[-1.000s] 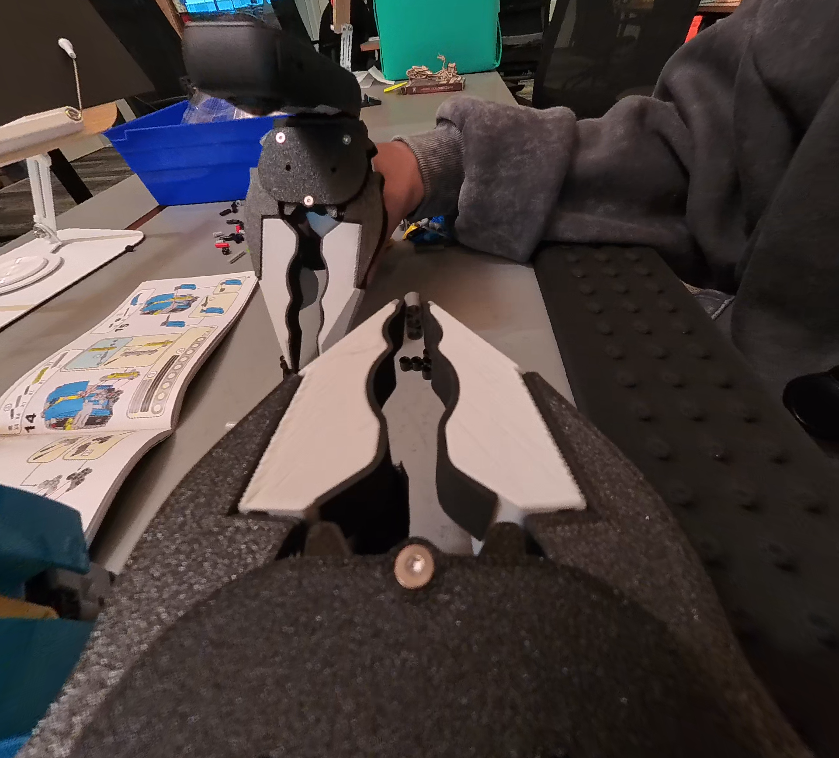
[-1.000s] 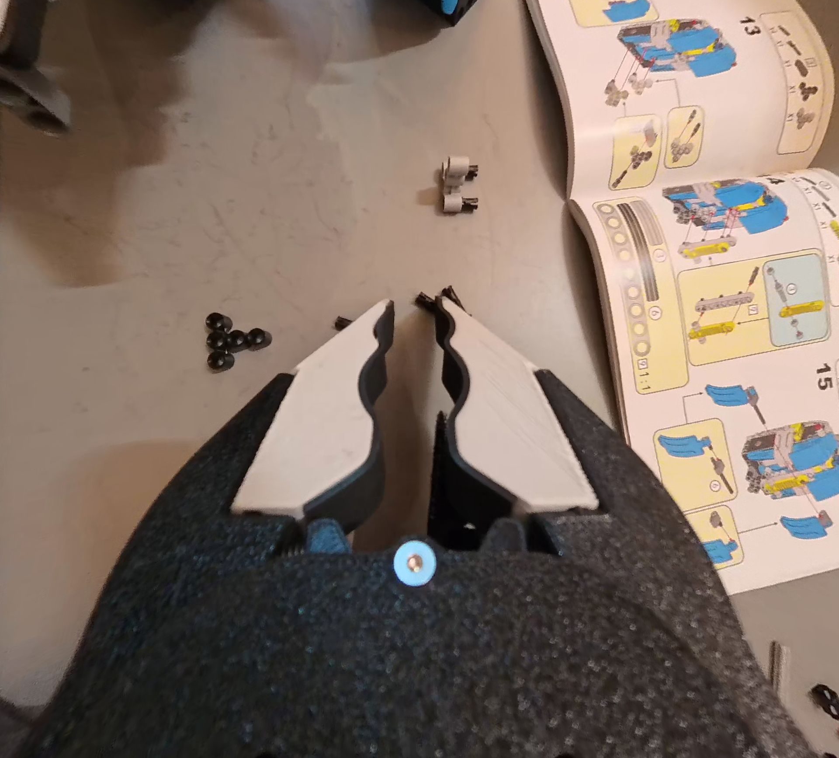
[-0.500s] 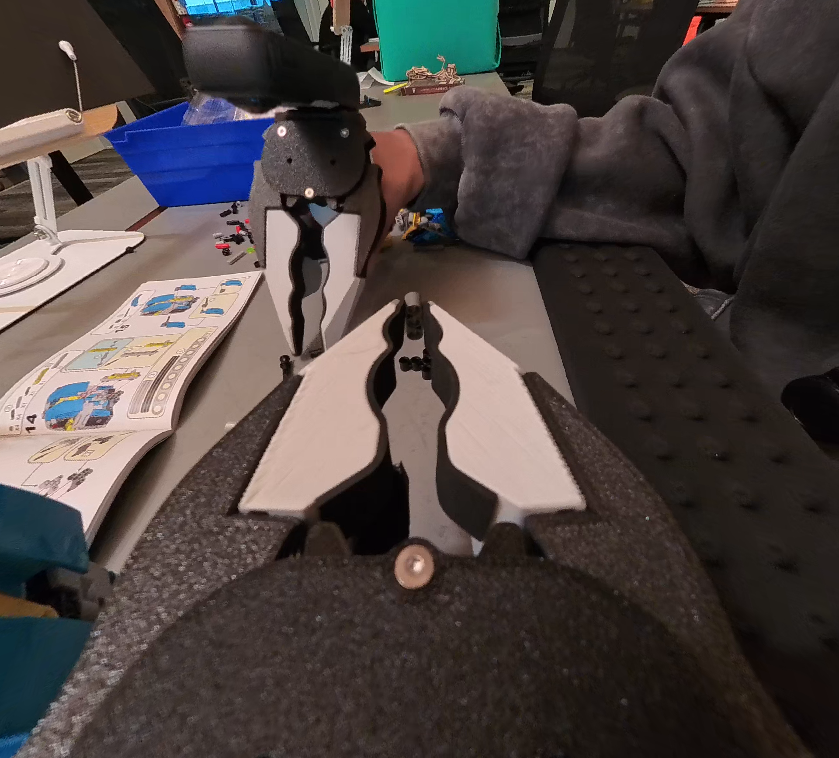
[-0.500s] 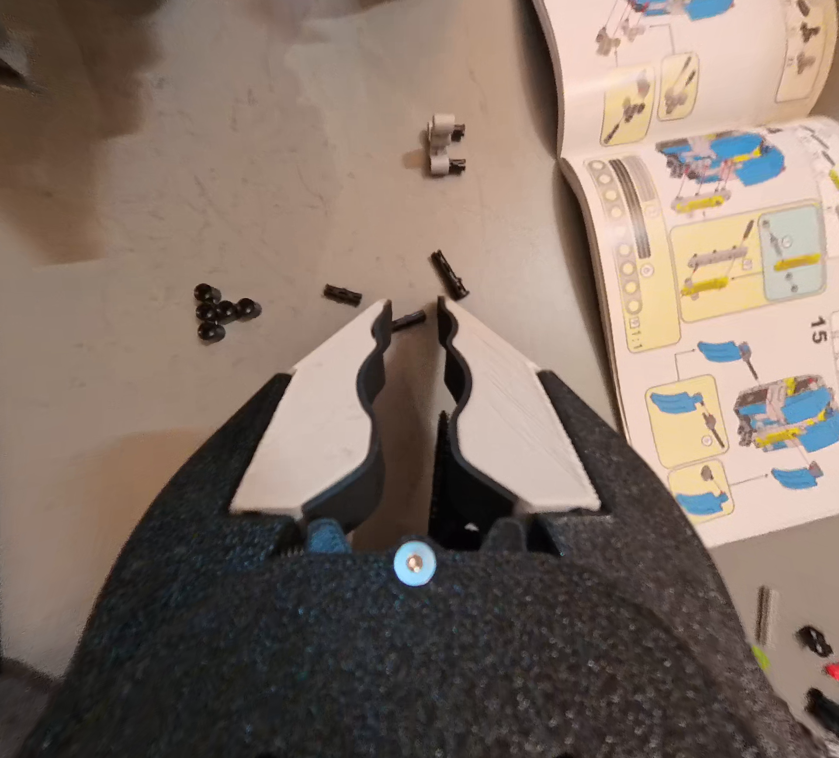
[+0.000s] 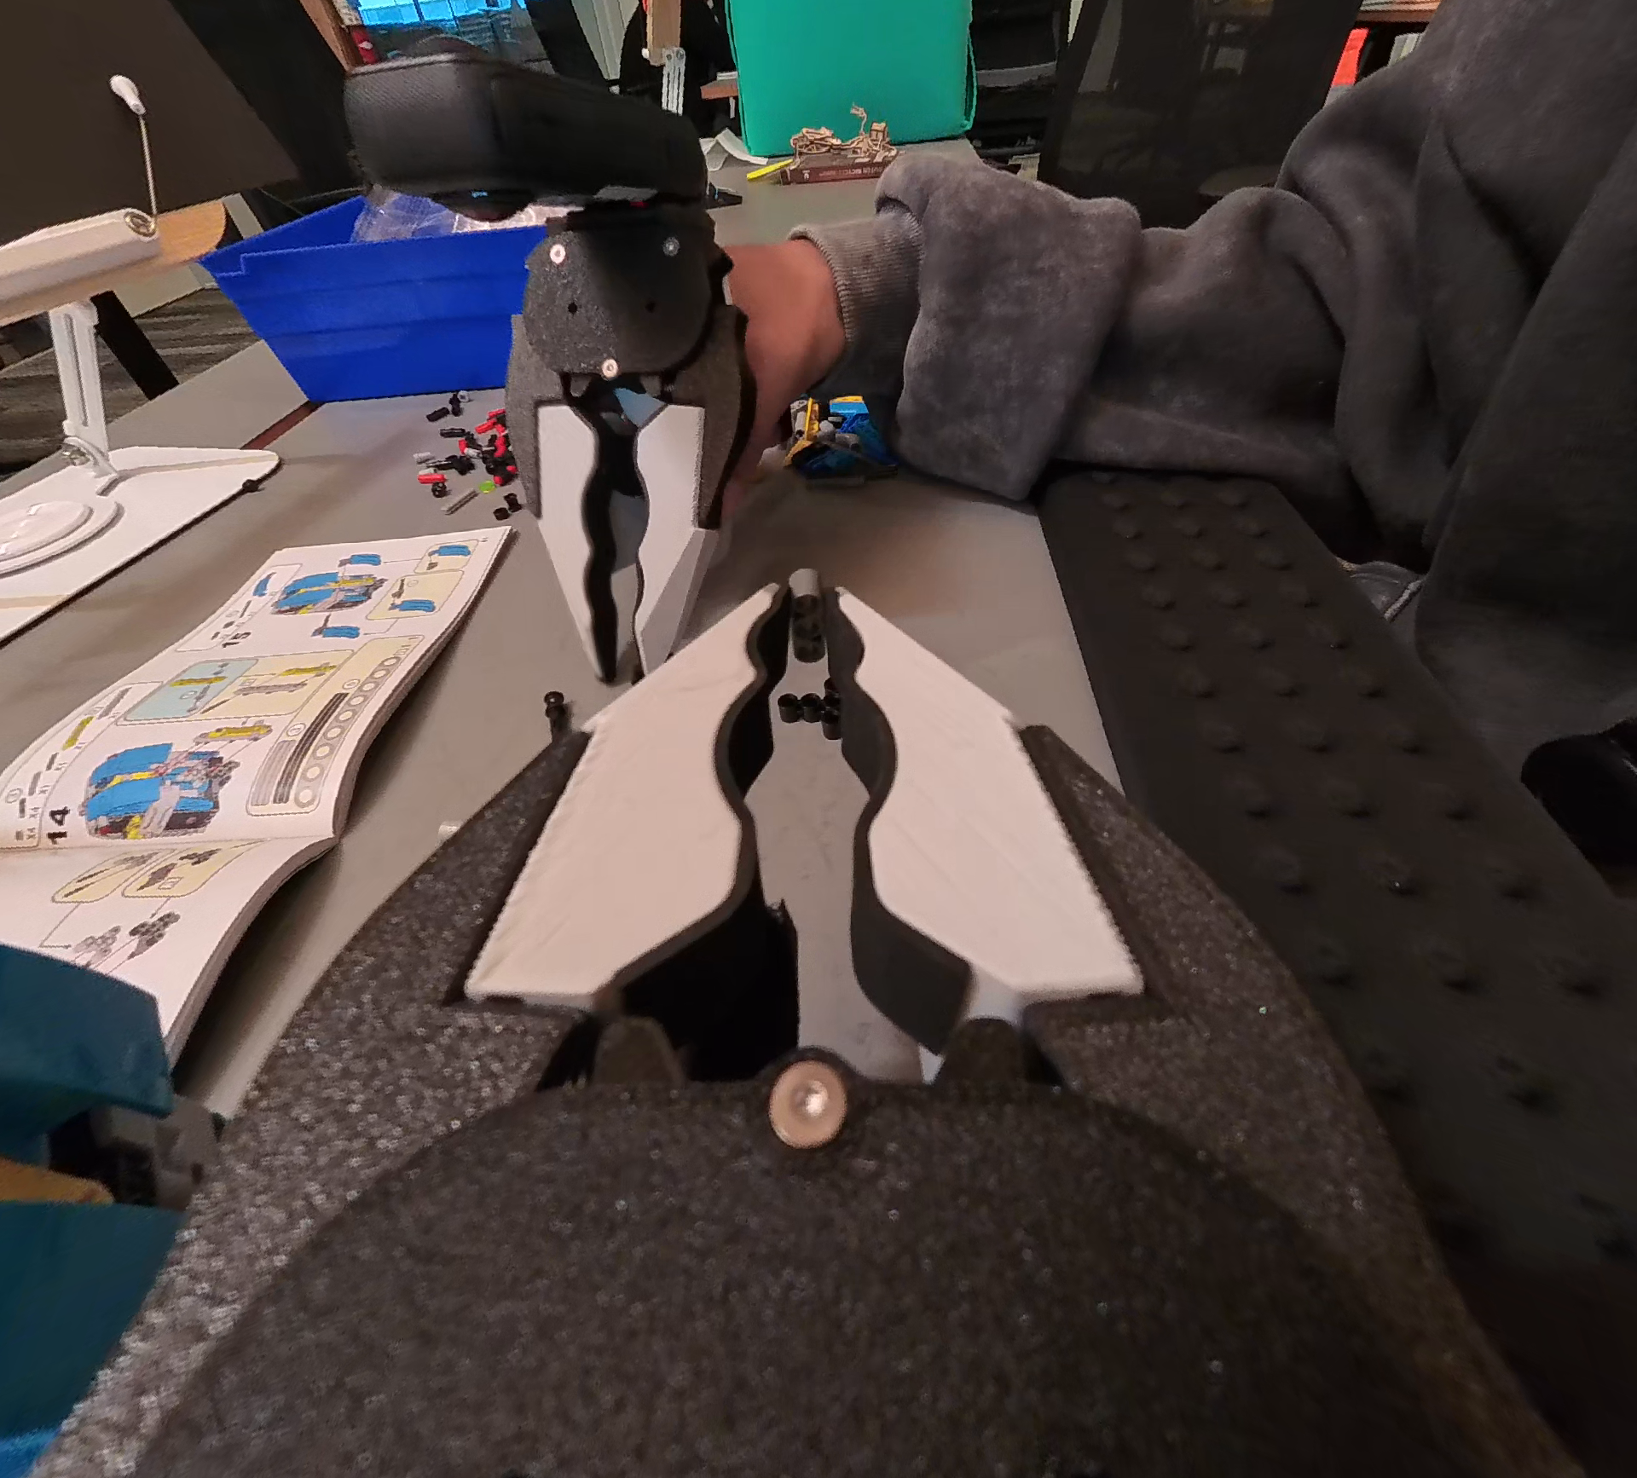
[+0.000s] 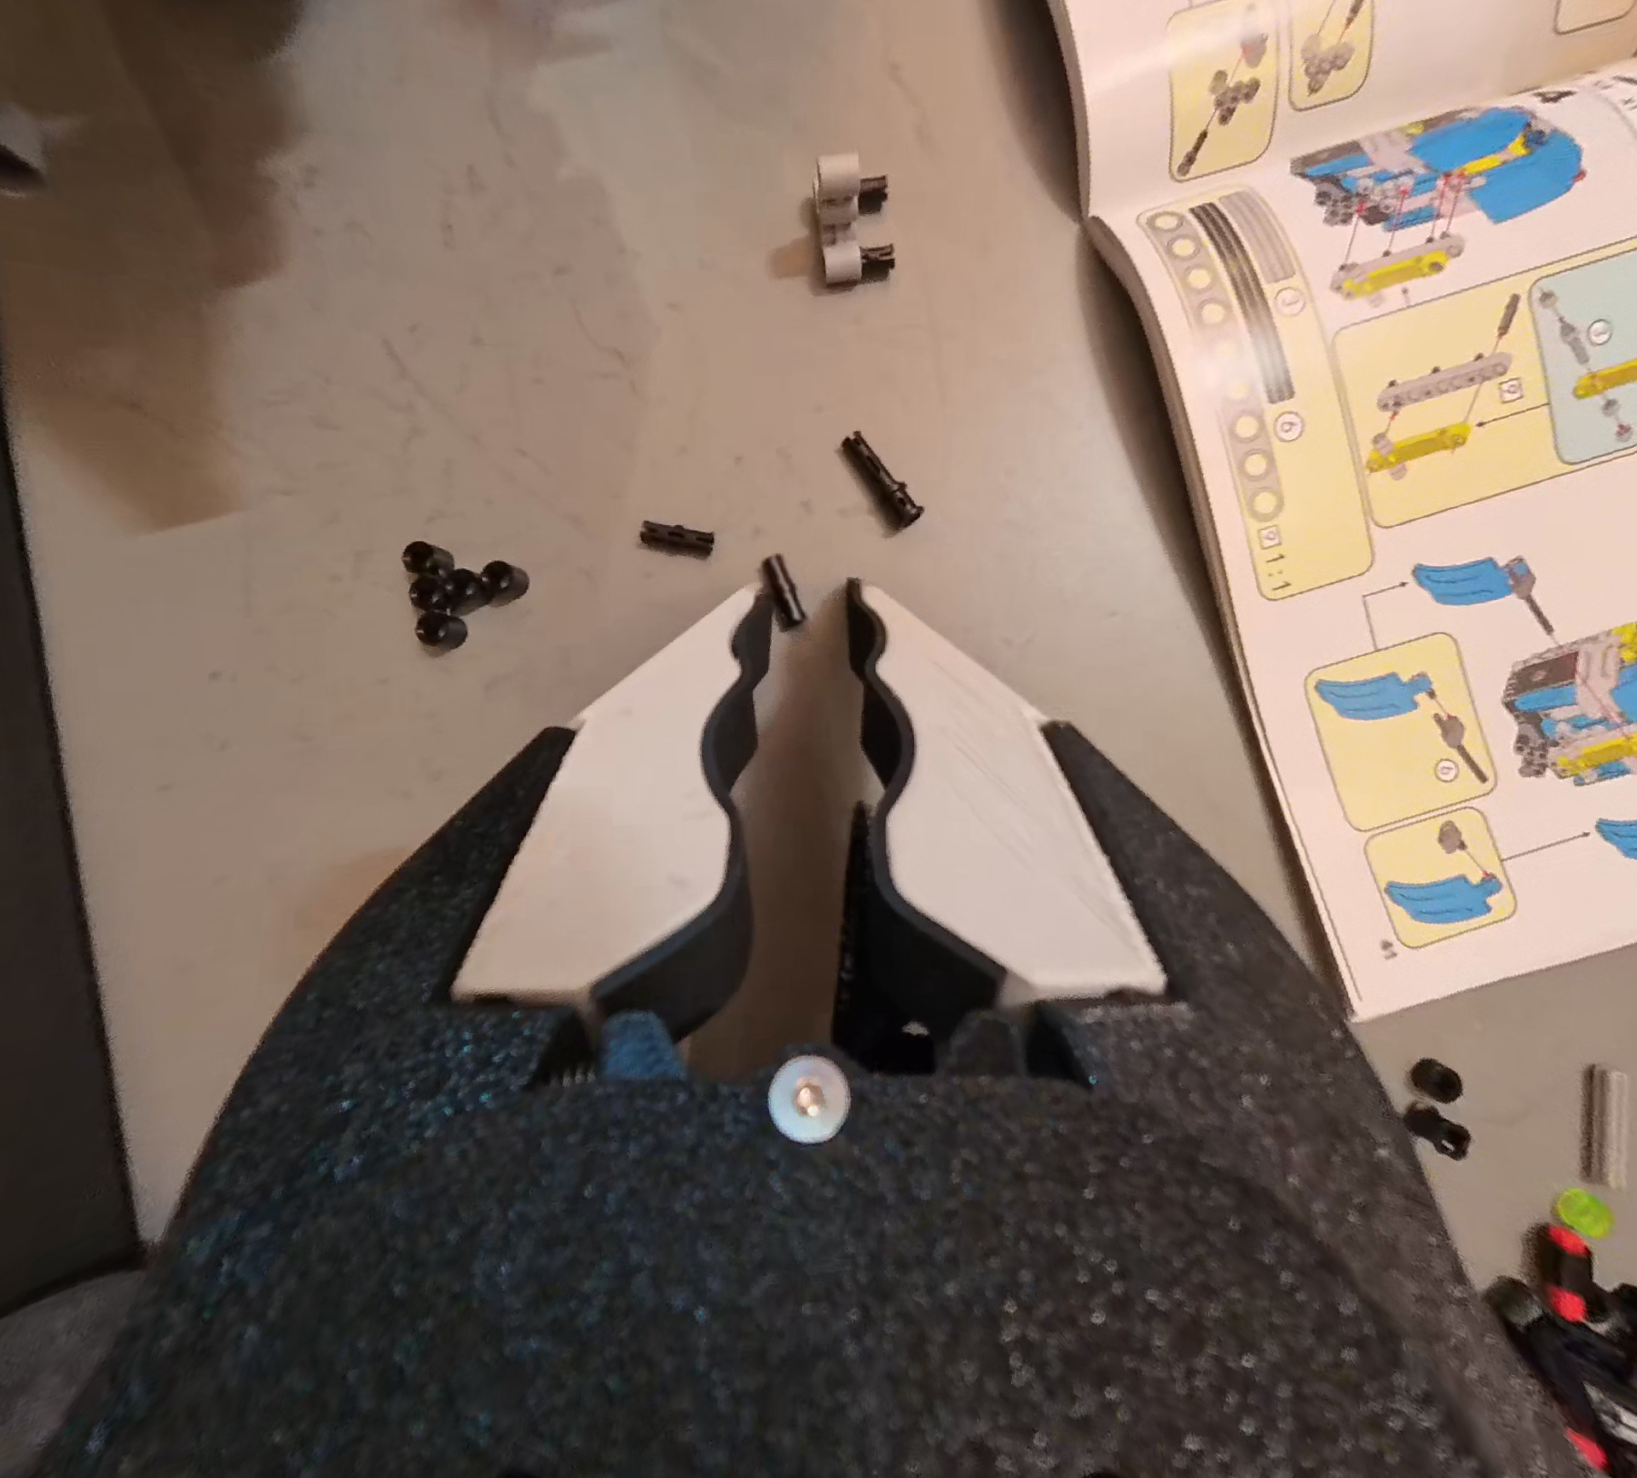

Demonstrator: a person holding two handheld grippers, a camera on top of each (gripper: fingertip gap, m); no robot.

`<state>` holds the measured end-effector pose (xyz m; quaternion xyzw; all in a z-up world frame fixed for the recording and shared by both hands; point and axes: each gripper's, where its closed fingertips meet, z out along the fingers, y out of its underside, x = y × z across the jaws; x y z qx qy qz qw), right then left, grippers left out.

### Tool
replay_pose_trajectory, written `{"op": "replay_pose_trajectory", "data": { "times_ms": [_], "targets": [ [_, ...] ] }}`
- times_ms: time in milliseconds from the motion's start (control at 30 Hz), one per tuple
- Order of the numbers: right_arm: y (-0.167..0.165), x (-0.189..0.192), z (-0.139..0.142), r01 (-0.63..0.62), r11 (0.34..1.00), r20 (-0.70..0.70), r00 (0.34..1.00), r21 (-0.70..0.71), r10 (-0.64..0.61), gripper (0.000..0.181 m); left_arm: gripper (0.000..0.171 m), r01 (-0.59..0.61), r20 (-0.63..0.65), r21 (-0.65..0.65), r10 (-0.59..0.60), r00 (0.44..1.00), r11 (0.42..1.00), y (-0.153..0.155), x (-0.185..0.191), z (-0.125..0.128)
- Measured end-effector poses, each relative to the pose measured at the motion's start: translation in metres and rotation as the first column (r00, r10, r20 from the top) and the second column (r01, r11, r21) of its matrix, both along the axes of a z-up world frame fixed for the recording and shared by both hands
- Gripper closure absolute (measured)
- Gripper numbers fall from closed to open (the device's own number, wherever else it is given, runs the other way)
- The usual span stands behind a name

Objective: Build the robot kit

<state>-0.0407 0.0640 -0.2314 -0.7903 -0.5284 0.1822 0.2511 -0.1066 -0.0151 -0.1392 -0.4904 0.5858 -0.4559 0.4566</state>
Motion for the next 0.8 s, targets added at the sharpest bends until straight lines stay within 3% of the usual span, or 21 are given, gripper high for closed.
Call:
{"op": "replay_pose_trajectory", "data": {
  "times_ms": [67, 233, 300, 400, 467, 800],
  "targets": [
    [-0.003, -0.002, 0.000, -0.010, 1.000, -0.008, 1.000, -0.017, 0.010, 0.176, 0.164, -0.001, 0.001, -0.002, 0.001, 1.000, 1.000, 0.000, 0.000, 0.000],
    [0.000, -0.001, 0.003, 0.020, 0.999, -0.026, 0.999, -0.046, -0.021, 0.177, 0.164, -0.041, 0.016, -0.033, 0.042, 0.999, 0.999, 0.009, -0.001, 0.003],
    [-0.003, -0.019, 0.031, -0.009, 0.999, -0.204, 0.979, -0.045, -0.001, 0.177, 0.164, -0.078, 0.024, -0.063, 0.080, 0.997, 0.995, 0.018, -0.002, 0.005],
    [-0.024, -0.048, 0.098, -0.137, 0.990, -0.536, 0.838, -0.029, 0.101, 0.177, 0.164, -0.139, 0.034, -0.111, 0.143, 0.989, 0.984, 0.032, -0.005, 0.008],
    [-0.037, -0.059, 0.119, -0.198, 0.980, -0.627, 0.765, -0.014, 0.146, 0.177, 0.164, -0.162, 0.032, -0.140, 0.168, 0.985, 0.977, 0.039, -0.006, 0.008],
    [-0.035, -0.081, 0.095, -0.180, 0.984, -0.533, 0.831, 0.011, 0.158, 0.176, 0.164, -0.201, 0.019, -0.131, 0.205, 0.979, 0.971, 0.045, -0.007, 0.006]
  ]
}}
